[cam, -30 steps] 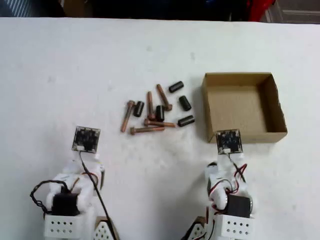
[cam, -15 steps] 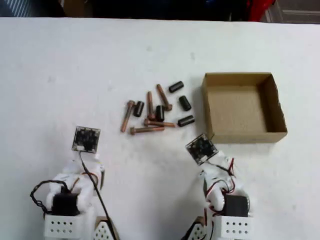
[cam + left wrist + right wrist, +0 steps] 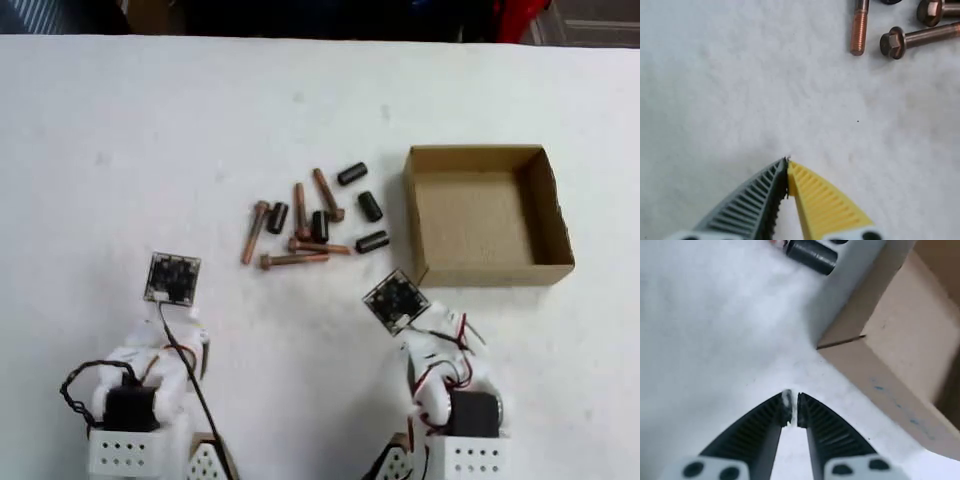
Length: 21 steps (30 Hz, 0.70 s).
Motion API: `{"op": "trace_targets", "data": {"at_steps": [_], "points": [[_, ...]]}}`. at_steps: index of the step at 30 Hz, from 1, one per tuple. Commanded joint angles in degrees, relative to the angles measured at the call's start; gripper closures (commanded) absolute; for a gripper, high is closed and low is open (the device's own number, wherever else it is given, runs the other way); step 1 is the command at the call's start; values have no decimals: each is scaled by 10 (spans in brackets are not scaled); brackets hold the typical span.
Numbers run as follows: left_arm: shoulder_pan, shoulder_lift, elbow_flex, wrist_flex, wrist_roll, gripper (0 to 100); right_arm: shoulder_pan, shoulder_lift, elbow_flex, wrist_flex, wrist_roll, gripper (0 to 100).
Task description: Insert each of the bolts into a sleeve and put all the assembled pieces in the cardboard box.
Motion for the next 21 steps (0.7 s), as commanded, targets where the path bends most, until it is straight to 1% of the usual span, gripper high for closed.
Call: {"op": "trace_targets", "data": {"at_steps": [1,6,9,14,17,21], "points": [[5,0,0,8,3,977,0,1,-87,21,9,978],[5,0,0,8,3,977,-3,7,-169,44,10,977],[5,0,0,8,3,977,-3,52,-222,44,10,977],[5,0,0,8,3,977,-4,218,-325,32,7,977],[5,0,0,8,3,977,-10,330,-380,7,-35,977],[5,0,0,8,3,977,-58,475,-447,-13,-78,977]]}}
